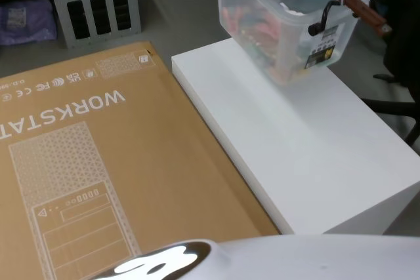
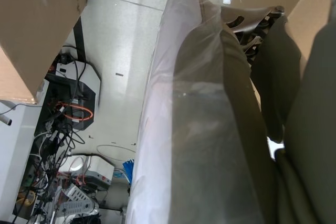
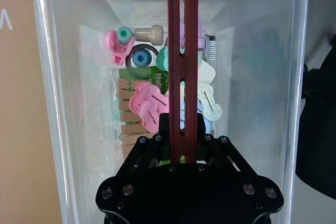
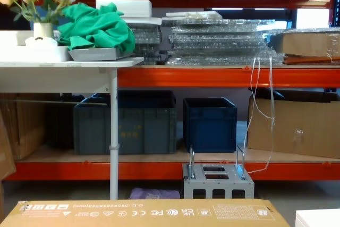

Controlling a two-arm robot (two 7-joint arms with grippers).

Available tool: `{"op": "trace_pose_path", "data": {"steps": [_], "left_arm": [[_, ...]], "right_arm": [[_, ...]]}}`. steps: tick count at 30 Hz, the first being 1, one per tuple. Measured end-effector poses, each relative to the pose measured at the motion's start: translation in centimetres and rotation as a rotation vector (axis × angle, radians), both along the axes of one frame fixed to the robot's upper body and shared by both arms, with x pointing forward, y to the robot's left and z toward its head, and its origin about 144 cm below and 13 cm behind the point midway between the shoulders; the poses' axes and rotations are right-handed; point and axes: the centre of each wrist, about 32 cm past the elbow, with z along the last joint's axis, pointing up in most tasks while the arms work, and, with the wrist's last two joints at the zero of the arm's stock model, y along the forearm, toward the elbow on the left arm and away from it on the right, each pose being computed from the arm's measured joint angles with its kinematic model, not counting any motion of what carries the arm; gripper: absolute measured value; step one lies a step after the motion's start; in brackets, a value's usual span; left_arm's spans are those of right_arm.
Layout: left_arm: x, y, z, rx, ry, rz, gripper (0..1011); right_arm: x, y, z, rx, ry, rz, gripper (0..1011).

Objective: Use one hand to grasp the basket and place it at the designated location.

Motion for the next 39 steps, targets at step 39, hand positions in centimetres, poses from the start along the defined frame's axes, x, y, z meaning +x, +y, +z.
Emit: {"op": "trace_pose_path", "data": {"steps": [39], "left_arm": [[0.0,0.0,0.0,0.000,0.000,0.000,0]], "right_arm": [[-2.3,-1.4,-7.6,0.064,0.041,-0.001,240]]}}
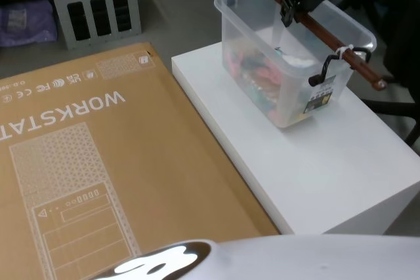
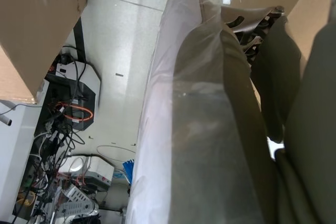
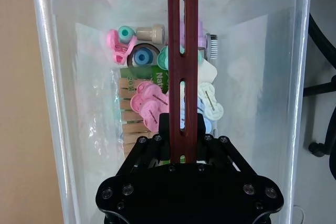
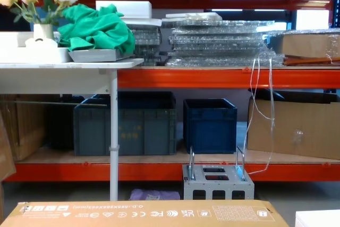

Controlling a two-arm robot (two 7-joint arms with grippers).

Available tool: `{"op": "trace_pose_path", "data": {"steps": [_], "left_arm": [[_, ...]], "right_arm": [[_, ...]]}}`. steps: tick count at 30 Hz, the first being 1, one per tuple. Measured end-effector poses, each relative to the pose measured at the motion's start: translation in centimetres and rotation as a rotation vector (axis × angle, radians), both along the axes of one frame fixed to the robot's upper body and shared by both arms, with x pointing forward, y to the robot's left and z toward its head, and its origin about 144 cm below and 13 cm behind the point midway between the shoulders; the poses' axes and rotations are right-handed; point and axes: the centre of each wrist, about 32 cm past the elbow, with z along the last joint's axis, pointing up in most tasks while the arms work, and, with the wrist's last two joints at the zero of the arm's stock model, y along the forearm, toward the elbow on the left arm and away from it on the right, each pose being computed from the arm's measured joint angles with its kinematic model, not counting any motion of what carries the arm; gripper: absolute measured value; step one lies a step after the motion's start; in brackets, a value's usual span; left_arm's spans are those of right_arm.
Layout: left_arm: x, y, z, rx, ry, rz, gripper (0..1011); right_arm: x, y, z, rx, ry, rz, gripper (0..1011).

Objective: Use one hand to grasp the basket and place it at the designated location.

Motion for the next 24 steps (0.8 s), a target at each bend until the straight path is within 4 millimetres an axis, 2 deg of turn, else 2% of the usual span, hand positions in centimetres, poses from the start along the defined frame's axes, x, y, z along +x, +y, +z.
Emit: {"op": "trace_pose_path", "data": {"steps": [24], "left_arm": [[0.0,0.0,0.0,0.000,0.000,0.000,0]], "right_arm": [[0.4,0.3,-2.1,-0.003,0.061,-0.038,241]]}}
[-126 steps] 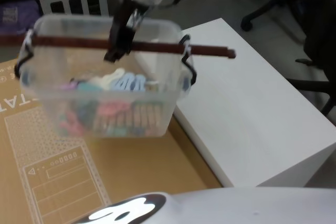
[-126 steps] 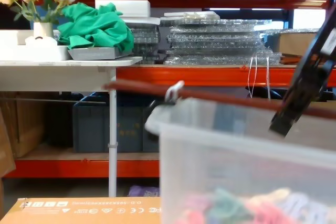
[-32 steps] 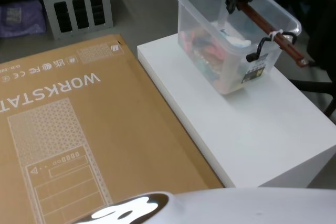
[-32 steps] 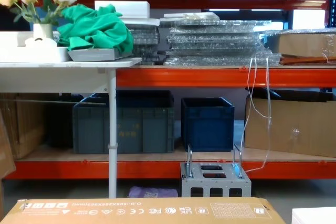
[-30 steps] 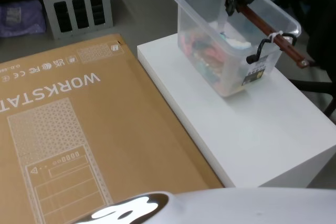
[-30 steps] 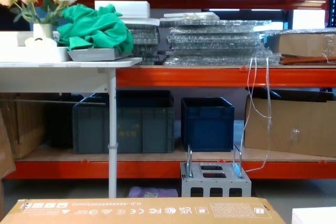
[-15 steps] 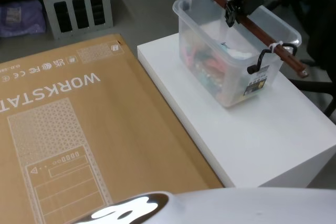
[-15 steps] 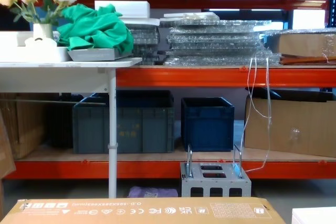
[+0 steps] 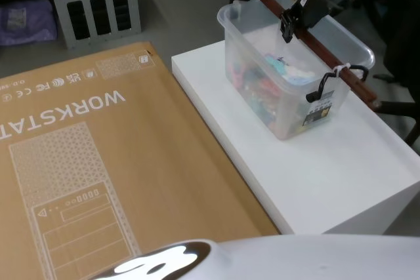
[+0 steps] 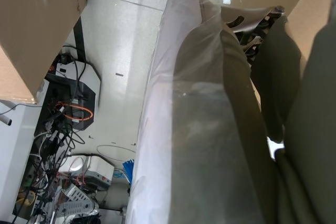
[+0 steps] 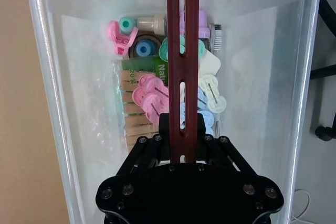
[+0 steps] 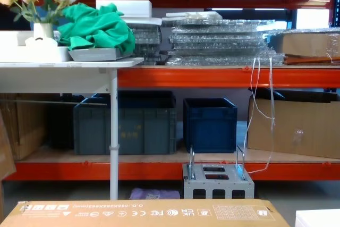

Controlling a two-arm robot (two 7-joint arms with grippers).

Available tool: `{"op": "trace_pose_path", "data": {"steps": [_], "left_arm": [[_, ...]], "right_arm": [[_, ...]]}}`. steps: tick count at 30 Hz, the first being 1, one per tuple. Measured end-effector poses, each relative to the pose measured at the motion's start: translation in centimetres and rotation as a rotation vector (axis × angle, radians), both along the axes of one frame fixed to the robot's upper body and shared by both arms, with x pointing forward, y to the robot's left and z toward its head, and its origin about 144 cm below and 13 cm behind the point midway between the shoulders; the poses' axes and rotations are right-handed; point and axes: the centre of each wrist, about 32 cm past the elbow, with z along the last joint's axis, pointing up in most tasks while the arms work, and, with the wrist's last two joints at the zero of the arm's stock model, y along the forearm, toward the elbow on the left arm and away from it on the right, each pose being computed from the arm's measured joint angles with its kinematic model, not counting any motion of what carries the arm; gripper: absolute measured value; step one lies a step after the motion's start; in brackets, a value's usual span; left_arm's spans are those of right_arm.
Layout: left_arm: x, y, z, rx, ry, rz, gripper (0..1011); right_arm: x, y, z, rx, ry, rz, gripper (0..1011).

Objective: Use one hand to grasp the basket and place it at the designated location.

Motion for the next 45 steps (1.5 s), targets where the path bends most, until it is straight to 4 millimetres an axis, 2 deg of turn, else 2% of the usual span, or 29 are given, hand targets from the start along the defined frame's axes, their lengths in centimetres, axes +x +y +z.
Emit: {"op": "trace_pose_path", "data": {"steps": [5,8,9,14,16,17,20,21,27,31,36,45], "left_arm": [[0.0,0.0,0.0,0.000,0.000,0.000,0],[0.0,0.0,0.0,0.000,0.000,0.000,0],[0.0,0.0,0.0,0.000,0.000,0.000,0],[0.0,0.0,0.0,0.000,0.000,0.000,0],[0.0,0.0,0.0,0.000,0.000,0.000,0],[0.0,0.0,0.0,0.000,0.000,0.000,0],[0.0,0.0,0.0,0.000,0.000,0.000,0],[0.0,0.0,0.0,0.000,0.000,0.000,0],[0.0,0.0,0.0,0.000,0.000,0.000,0],[0.0,0.0,0.0,0.000,0.000,0.000,0],[0.0,0.0,0.0,0.000,0.000,0.000,0],[0.0,0.0,0.0,0.000,0.000,0.000,0]], "right_arm": [[0.2,0.1,-0.1,0.000,0.012,-0.005,241],[0.2,0.0,0.0,0.003,0.009,-0.007,298],[0.2,-0.1,0.1,0.006,0.005,-0.009,358],[0.3,-0.3,0.7,0.013,-0.011,-0.014,502],[0.3,-0.3,1.2,0.017,-0.021,-0.017,598],[0.3,-0.3,1.2,0.017,-0.021,-0.017,598],[0.4,-0.4,1.8,0.023,-0.032,-0.019,713],[0.4,-0.4,1.8,0.023,-0.032,-0.019,713],[0.0,-0.9,3.4,0.038,-0.056,-0.018,921],[-0.4,-1.3,4.5,0.049,-0.075,-0.018,1000],[-1.2,-1.6,6.0,0.064,-0.106,-0.020,1000],[-1.6,-1.8,6.8,0.075,-0.125,-0.022,1000]]}}
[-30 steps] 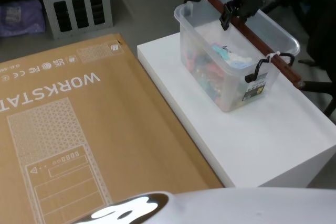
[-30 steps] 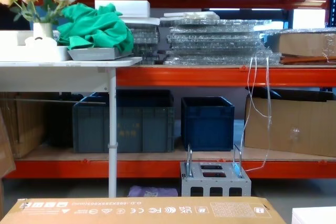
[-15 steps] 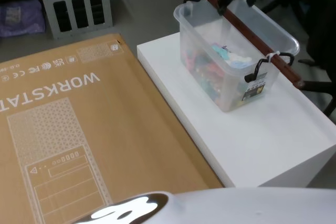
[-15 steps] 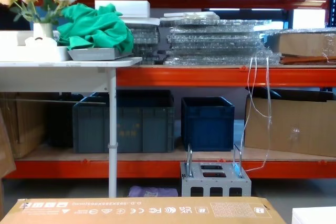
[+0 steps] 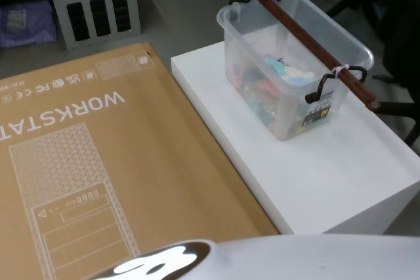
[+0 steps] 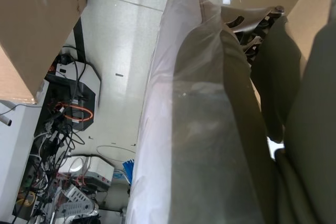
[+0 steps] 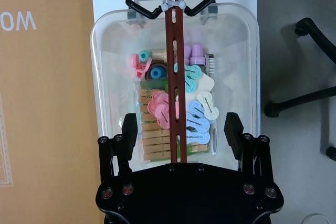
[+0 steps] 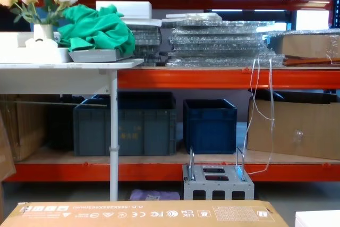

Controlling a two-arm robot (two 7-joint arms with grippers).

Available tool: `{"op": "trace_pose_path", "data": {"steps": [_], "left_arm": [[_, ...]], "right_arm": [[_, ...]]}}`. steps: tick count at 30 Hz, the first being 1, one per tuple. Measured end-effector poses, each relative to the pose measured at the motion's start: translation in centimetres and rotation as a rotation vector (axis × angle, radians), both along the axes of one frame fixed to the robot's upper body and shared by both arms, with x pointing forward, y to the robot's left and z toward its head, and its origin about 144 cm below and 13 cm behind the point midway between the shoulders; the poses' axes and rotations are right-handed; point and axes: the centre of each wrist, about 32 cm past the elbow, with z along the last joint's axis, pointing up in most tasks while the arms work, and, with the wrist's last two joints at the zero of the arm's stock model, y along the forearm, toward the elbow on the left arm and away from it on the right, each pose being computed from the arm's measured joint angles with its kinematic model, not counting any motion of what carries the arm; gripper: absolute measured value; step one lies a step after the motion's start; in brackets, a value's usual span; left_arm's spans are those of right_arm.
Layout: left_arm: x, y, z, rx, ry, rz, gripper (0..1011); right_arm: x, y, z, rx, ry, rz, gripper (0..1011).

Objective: Use one hand to grasp the basket and place it at the designated location.

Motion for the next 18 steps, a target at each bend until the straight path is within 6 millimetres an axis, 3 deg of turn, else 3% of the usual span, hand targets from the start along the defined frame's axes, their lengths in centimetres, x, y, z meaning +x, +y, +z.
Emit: {"op": "trace_pose_path", "data": {"steps": [18], "left_arm": [[0.00,0.00,0.00,0.000,0.000,0.000,0]], "right_arm": [[0.07,0.06,-0.03,0.002,0.003,0.001,1000]]}}
